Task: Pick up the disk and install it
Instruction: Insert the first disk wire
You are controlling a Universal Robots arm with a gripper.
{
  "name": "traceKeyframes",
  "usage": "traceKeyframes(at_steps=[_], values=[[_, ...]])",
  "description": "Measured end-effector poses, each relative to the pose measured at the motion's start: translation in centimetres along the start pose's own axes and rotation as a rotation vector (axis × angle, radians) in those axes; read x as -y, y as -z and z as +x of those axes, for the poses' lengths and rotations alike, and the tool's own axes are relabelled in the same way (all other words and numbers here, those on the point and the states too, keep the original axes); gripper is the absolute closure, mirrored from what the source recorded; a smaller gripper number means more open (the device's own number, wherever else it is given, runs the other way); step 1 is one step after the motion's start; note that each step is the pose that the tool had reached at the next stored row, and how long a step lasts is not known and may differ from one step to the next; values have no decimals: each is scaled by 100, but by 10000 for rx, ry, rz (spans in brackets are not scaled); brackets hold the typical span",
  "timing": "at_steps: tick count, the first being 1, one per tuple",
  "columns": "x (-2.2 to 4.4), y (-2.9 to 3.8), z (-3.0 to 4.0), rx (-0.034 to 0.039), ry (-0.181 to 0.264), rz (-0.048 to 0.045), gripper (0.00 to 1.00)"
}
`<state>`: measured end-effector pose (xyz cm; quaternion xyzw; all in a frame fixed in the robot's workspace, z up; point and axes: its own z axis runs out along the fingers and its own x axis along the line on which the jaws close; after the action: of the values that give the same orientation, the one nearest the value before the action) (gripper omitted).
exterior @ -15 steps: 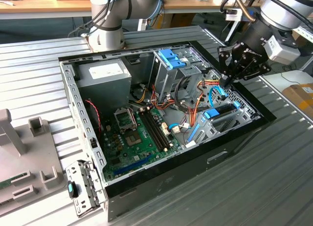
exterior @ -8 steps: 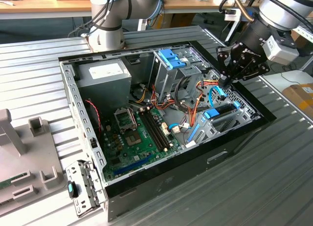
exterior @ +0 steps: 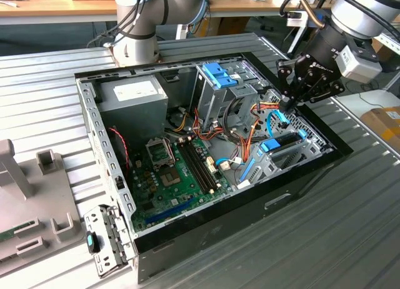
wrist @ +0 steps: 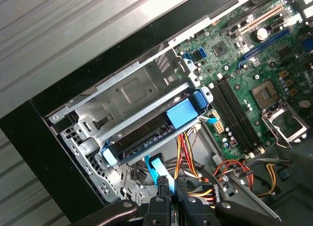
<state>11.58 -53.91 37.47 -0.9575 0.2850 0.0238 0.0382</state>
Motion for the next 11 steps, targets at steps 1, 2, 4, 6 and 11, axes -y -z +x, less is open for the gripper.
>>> traceKeyframes(at_steps=[1,2,4,6,11], values=[[-1,0,-1,-1,-17,0,84],[-2,0,-3,-6,-101,6,84],[-7,-1,-11,-10,-188,13,84],[-20,-1,-30,-23,-381,26,84],[-21,-8,-31,-82,-1384,94,84]])
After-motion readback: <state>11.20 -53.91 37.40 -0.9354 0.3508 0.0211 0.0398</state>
